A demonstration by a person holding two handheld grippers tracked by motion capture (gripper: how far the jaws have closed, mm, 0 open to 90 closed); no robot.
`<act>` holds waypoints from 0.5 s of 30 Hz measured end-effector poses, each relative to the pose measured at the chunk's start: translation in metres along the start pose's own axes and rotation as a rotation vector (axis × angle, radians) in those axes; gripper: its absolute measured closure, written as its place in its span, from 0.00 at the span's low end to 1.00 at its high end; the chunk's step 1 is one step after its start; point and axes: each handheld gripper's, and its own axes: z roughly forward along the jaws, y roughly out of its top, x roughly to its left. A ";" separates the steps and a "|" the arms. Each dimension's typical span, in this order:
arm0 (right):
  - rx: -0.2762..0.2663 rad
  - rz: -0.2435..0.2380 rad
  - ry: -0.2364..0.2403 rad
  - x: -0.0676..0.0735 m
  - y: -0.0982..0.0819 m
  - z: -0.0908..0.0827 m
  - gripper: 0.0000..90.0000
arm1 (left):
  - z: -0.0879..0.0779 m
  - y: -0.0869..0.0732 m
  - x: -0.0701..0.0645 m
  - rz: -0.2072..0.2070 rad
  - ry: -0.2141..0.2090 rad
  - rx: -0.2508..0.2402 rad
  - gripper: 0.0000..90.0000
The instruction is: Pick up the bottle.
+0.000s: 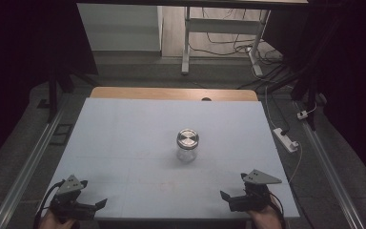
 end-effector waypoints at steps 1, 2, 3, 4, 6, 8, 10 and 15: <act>-0.003 0.002 0.009 0.000 0.001 0.000 0.00 | 0.000 0.000 0.000 0.000 0.002 0.001 0.01; -0.003 0.002 0.009 0.000 0.001 0.000 0.00 | 0.000 0.000 0.000 0.000 0.002 0.001 0.01; -0.005 0.001 0.016 0.000 0.002 0.001 0.00 | 0.000 0.000 0.000 0.001 0.004 0.003 0.01; -0.008 -0.001 0.017 0.000 0.003 0.001 0.00 | 0.000 0.000 0.000 0.001 0.004 0.004 0.00; -0.012 -0.006 0.023 0.001 0.004 0.002 0.00 | 0.000 0.000 0.000 0.001 0.007 0.005 0.00; -0.019 -0.013 0.025 0.001 0.006 0.003 0.00 | 0.000 0.000 0.000 -0.001 0.010 0.006 0.00; -0.023 -0.017 0.026 0.001 0.006 0.004 0.00 | 0.001 0.000 -0.001 0.000 0.012 0.005 0.00; -0.032 -0.036 0.058 0.003 0.012 0.012 0.00 | 0.001 0.001 -0.002 0.006 0.024 0.011 0.00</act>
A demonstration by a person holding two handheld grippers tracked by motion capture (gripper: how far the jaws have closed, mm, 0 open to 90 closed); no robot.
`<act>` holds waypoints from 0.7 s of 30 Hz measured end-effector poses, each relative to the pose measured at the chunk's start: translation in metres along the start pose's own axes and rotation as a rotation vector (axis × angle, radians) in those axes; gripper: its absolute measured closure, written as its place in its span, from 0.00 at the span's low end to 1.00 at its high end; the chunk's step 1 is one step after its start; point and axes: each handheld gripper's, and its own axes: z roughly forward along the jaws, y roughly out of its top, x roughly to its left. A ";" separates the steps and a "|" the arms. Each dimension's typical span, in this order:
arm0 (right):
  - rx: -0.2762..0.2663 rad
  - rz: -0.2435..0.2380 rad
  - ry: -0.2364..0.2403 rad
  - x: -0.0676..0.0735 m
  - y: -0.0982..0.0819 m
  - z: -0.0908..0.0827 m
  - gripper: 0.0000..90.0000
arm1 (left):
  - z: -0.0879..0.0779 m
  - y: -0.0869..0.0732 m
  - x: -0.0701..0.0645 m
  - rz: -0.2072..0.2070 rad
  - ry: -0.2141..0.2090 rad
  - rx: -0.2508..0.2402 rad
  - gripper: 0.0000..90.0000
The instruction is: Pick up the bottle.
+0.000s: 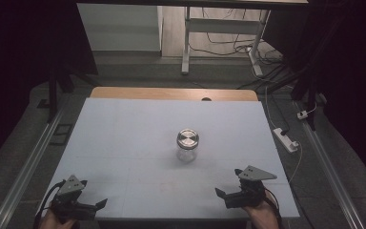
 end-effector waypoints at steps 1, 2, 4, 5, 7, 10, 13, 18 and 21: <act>-0.002 -0.002 0.004 0.000 0.001 0.002 0.00 | 0.000 0.000 0.000 -0.001 0.002 0.000 0.00; -0.004 -0.002 0.007 0.000 0.002 0.003 0.00 | 0.000 0.000 0.000 -0.002 0.003 -0.001 0.00; -0.009 -0.004 0.012 0.000 0.004 0.006 0.00 | -0.001 0.000 0.000 -0.003 0.007 -0.003 0.00; -0.010 -0.006 0.016 0.000 0.005 0.007 0.00 | -0.001 0.000 0.000 -0.005 0.011 -0.005 0.00; -0.012 -0.011 0.019 0.000 0.007 0.010 0.00 | -0.001 0.000 0.000 -0.008 0.017 -0.006 0.01; -0.013 -0.016 0.032 -0.001 0.009 0.014 0.00 | -0.001 0.000 0.000 -0.005 0.016 -0.011 0.01; -0.017 -0.024 0.044 0.001 0.011 0.018 0.00 | -0.001 0.000 -0.001 0.007 0.015 -0.006 0.02; -0.014 -0.047 0.062 0.002 0.015 0.026 0.02 | -0.001 0.000 -0.002 0.032 -0.007 -0.004 0.02; -0.020 -0.052 0.075 0.001 0.018 0.030 0.02 | -0.001 0.001 -0.002 0.036 -0.018 -0.003 0.02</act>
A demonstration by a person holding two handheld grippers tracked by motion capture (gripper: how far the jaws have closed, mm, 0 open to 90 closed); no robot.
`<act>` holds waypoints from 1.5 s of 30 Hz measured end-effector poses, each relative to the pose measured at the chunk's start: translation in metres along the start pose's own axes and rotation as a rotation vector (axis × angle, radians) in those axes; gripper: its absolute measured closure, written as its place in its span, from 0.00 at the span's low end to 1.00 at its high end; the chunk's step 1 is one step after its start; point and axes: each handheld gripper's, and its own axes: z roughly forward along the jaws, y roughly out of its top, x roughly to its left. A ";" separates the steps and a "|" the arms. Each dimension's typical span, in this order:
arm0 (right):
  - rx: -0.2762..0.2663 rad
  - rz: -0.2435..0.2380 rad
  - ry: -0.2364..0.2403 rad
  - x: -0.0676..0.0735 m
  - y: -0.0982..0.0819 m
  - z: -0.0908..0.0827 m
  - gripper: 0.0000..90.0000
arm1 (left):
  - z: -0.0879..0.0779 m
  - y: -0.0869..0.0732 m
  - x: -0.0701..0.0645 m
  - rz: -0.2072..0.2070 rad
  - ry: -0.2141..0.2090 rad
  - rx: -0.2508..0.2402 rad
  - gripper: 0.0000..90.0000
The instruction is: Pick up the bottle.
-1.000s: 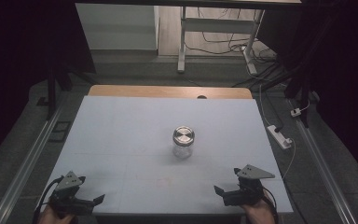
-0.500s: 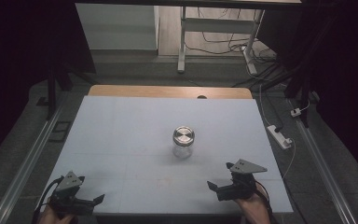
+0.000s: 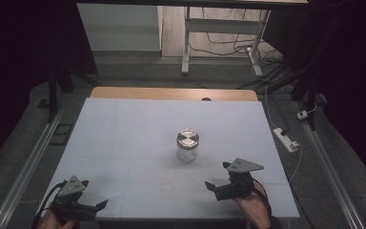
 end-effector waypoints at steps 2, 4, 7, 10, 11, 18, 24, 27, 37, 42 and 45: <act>0.004 0.001 0.004 -0.001 0.002 0.004 0.02 | 0.000 0.000 0.000 -0.006 -0.004 -0.001 0.03; 0.013 0.001 0.014 -0.001 0.004 0.008 0.00 | -0.001 -0.001 0.003 -0.013 -0.031 -0.018 0.03; 0.025 -0.004 0.024 -0.001 0.008 0.015 0.00 | -0.003 -0.002 0.004 -0.015 -0.044 -0.033 0.03; 0.037 -0.022 0.028 -0.002 0.011 0.021 0.00 | -0.003 -0.002 0.002 0.001 -0.047 -0.034 0.03; 0.037 -0.022 0.031 -0.002 0.012 0.022 0.00 | -0.002 -0.002 0.001 0.013 -0.048 -0.030 0.03; 0.062 -0.018 0.052 -0.006 0.018 0.038 0.00 | -0.002 -0.002 0.002 0.008 -0.056 -0.036 0.03; 0.080 -0.030 0.035 -0.010 0.023 0.050 0.00 | 0.000 -0.001 -0.001 0.033 -0.036 -0.014 0.03; 0.079 -0.009 0.039 -0.012 0.026 0.056 0.00 | -0.001 -0.001 -0.001 0.022 -0.035 -0.018 0.02; 0.110 0.002 0.011 -0.017 0.036 0.076 0.00 | -0.001 -0.001 0.000 0.015 -0.032 -0.017 0.02; 0.127 -0.006 0.010 -0.018 0.040 0.087 0.00 | -0.001 -0.001 0.001 0.009 -0.038 -0.018 0.02; 0.132 -0.008 0.018 -0.019 0.043 0.094 0.00 | -0.001 -0.001 0.002 0.006 -0.040 -0.019 0.02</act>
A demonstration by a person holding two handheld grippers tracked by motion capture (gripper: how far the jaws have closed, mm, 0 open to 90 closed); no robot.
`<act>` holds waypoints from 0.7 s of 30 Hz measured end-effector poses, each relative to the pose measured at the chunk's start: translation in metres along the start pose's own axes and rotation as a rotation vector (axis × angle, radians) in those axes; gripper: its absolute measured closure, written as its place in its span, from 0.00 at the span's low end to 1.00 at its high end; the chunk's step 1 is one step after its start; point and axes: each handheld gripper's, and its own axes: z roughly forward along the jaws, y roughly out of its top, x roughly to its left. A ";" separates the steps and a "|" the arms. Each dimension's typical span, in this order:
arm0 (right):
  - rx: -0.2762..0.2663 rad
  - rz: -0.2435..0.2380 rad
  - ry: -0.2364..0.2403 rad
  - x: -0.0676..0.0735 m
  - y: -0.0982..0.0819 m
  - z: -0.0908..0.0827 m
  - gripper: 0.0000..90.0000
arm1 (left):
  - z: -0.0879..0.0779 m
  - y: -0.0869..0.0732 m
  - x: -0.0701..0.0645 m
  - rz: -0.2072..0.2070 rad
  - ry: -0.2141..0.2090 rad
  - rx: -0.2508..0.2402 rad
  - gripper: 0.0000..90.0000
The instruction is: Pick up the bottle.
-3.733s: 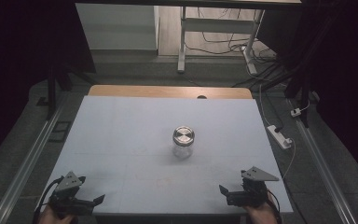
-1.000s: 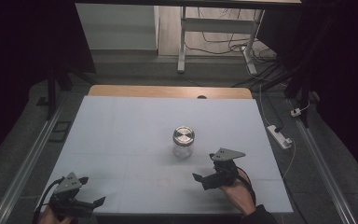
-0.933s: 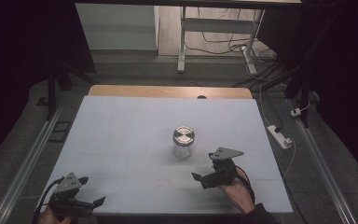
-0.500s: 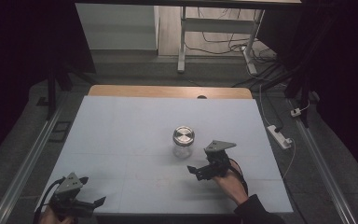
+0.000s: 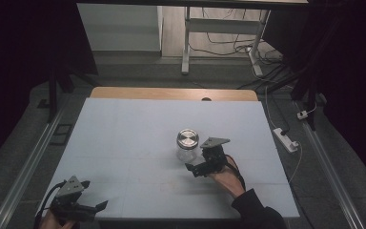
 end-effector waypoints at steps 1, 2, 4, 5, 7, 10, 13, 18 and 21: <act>0.002 0.002 0.002 -0.001 0.001 0.002 0.00 | 0.000 0.000 0.000 0.000 0.000 0.000 0.02; 0.003 0.004 -0.001 -0.002 0.002 0.005 0.00 | 0.000 0.000 0.000 0.000 0.000 0.001 0.02; 0.003 0.003 -0.005 -0.002 0.005 0.009 0.00 | 0.000 0.000 0.000 0.000 -0.001 0.002 0.02; 0.001 -0.001 -0.007 -0.002 0.007 0.011 0.00 | 0.000 0.000 0.000 0.000 -0.001 0.002 0.02; -0.008 -0.004 -0.010 -0.002 0.010 0.014 0.00 | 0.000 0.000 0.000 -0.001 -0.002 0.002 0.02; -0.013 -0.015 -0.022 -0.003 0.013 0.020 0.00 | 0.000 0.000 0.001 -0.003 -0.005 0.002 0.02; -0.015 -0.012 -0.025 -0.006 0.015 0.027 0.00 | 0.000 0.000 0.001 -0.003 -0.006 0.004 0.02; -0.034 -0.020 -0.030 -0.007 0.017 0.035 0.01 | 0.001 0.000 0.001 -0.003 -0.006 0.006 0.02; -0.064 -0.017 -0.015 -0.009 0.017 0.037 0.09 | 0.001 0.000 0.001 -0.004 -0.009 0.006 0.02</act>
